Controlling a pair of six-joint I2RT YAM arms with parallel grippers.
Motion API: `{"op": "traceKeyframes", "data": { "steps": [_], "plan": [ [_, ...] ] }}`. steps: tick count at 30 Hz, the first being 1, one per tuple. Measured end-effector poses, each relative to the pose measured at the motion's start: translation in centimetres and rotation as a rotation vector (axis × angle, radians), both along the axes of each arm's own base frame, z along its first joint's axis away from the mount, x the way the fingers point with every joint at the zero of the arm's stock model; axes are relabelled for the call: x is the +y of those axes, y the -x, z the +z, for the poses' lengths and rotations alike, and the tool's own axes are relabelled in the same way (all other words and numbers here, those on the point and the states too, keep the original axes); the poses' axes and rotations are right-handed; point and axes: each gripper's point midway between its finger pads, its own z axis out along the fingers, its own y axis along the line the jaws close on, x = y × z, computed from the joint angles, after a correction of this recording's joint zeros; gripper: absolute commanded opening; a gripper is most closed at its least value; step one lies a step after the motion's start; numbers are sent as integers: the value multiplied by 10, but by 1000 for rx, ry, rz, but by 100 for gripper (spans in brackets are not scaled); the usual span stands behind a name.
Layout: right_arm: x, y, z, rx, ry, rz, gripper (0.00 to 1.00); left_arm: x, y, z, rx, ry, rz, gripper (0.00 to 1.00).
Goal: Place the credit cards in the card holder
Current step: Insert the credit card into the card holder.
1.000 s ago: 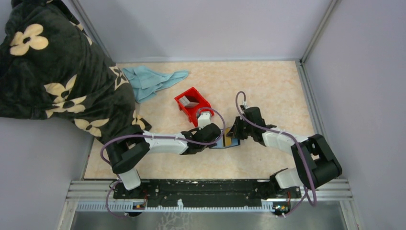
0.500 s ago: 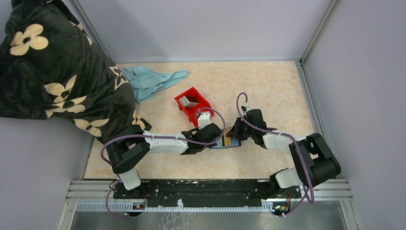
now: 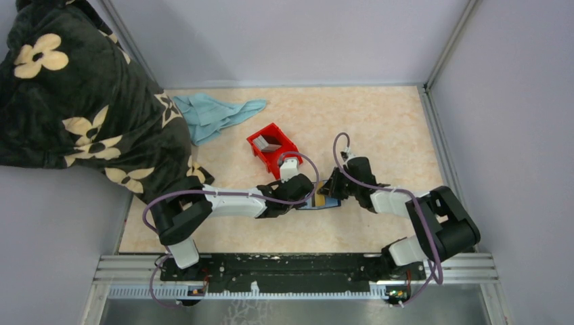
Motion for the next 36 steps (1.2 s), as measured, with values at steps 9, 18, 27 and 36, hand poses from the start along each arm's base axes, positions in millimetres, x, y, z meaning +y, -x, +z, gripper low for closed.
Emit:
{"op": "traceKeyframes", "data": {
  "steps": [9, 18, 27, 36],
  "plan": [
    [14, 2, -4, -21, 40, 14, 3, 0, 0, 0, 1, -1, -1, 29],
    [20, 2, -3, -33, 89, 13, 36, 0, 2, 1, 7, 10, -1, 29],
    [14, 21, 2, 4, 137, 32, 44, 2, 6, 1, 14, 30, -5, 29],
    [6, 23, 0, 33, 186, 18, 44, 21, 18, 1, 39, 4, -9, 30]
  ]
}}
